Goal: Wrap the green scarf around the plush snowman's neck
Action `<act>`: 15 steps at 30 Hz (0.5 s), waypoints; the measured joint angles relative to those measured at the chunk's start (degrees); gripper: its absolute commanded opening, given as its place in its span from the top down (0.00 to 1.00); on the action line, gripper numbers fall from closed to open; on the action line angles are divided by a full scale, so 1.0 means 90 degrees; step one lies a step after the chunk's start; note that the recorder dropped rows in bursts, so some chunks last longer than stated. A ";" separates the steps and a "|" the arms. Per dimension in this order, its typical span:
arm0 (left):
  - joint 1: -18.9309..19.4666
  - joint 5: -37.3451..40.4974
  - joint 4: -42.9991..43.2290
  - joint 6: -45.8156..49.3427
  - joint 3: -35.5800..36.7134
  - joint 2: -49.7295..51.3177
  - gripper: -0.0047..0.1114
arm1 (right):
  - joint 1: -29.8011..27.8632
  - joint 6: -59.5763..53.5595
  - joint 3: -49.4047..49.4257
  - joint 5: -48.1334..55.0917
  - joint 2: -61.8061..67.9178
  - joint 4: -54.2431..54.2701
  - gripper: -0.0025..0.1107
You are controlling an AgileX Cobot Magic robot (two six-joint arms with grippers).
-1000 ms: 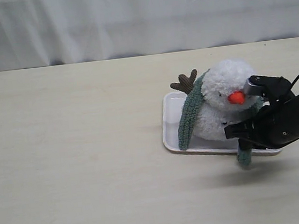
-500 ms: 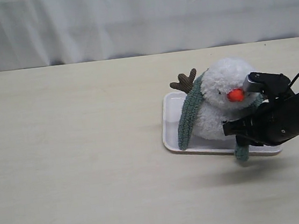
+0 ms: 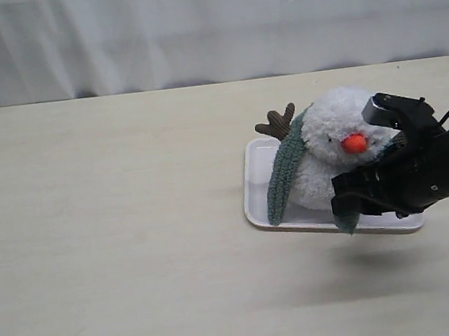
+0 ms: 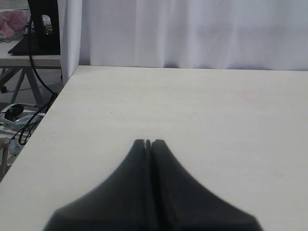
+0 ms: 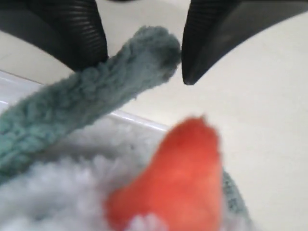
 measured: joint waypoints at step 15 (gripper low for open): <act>0.0000 0.0000 0.0000 0.0000 0.0000 0.0000 0.96 | 0.0000 -0.2363 0.0000 0.2442 -0.0085 0.2578 0.57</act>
